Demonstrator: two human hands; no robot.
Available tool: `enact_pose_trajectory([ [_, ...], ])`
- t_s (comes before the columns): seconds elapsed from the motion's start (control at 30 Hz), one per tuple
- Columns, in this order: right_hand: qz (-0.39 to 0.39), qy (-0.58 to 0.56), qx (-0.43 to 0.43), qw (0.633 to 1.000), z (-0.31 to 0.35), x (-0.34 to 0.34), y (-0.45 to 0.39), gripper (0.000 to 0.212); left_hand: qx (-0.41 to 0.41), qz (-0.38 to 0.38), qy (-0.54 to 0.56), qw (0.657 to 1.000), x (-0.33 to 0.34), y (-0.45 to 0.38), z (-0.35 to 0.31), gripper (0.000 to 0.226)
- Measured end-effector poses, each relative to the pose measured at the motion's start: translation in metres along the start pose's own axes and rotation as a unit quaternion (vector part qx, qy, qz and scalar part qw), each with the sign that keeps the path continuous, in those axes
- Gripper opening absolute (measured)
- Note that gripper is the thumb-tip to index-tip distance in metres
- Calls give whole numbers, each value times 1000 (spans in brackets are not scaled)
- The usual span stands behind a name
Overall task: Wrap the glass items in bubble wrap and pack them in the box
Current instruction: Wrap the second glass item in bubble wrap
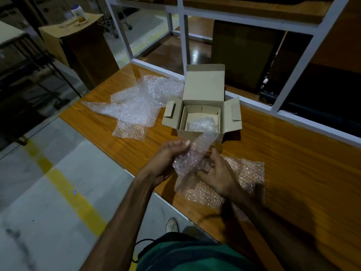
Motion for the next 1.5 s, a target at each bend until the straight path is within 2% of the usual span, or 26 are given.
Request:
enact_pose_trajectory([
  [0.07,9,-16,30,999,-5,1,0,57,-1,-8,28,1000,3,0,1,38],
  [0.1,2,-20,41,999,-8,2,0,36,6,-27,46,999,1,1,1,35],
  [0.13,-9,-26,56,998,-12,1,0,14,21,-61,30,997,-3,1,2,29],
  [0.17,-21,-16,76,997,-20,2,-1,9,39,-110,-33,993,-9,2,3,22],
  [0.23,-17,43,104,994,-30,4,-2,25,69,-203,-225,951,-17,3,5,11],
  [0.27,-14,62,99,993,-32,5,-2,45,72,-222,-294,927,-17,2,7,11],
  [0.3,-7,70,89,994,-33,6,-3,59,63,-226,-337,912,-16,-1,11,22],
  [0.4,1,44,48,998,-22,5,-2,74,10,-208,-379,902,-11,-11,24,50],
  [0.47,-7,12,9,1000,-16,3,-4,88,8,-219,-410,885,-7,-18,30,47],
  [0.57,-30,11,4,999,-17,5,-6,102,-18,-235,-425,874,-1,-26,36,33],
  [0.7,-33,19,15,999,-22,7,-8,120,-58,-238,-448,860,2,-33,36,39],
  [0.77,-35,18,13,999,-21,6,-7,125,-73,-239,-482,840,2,-36,35,29],
  [0.83,-30,-7,12,999,-19,6,-7,121,-84,-243,-506,823,-1,-39,36,21],
  [0.97,-31,-41,-4,999,-15,5,-4,110,-89,-262,-523,806,3,-43,34,23],
  [1.07,-32,-55,-21,998,-16,4,-3,100,-62,-268,-506,817,12,-45,33,18],
  [1.2,-23,-19,-46,998,-19,4,-4,78,-35,-254,-336,906,5,-42,41,16],
  [1.3,-15,21,-64,998,-21,6,-3,60,-36,-198,-197,959,-6,-28,42,25],
  [1.4,-15,21,-70,997,-20,5,-2,60,-9,-110,-198,974,-14,-15,37,50],
  [1.5,-10,50,-82,995,-17,2,-2,57,14,-40,-301,953,-15,-8,31,67],
])
Point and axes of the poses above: each hand's wrist, its own y-axis away from the middle knuckle, its own x-axis out of the palm, z = x × y, the point moved 4 cm from there along -y, towards the middle knuckle, and after that the axes turned 8 degrees about -y, right-handed, at the moved point
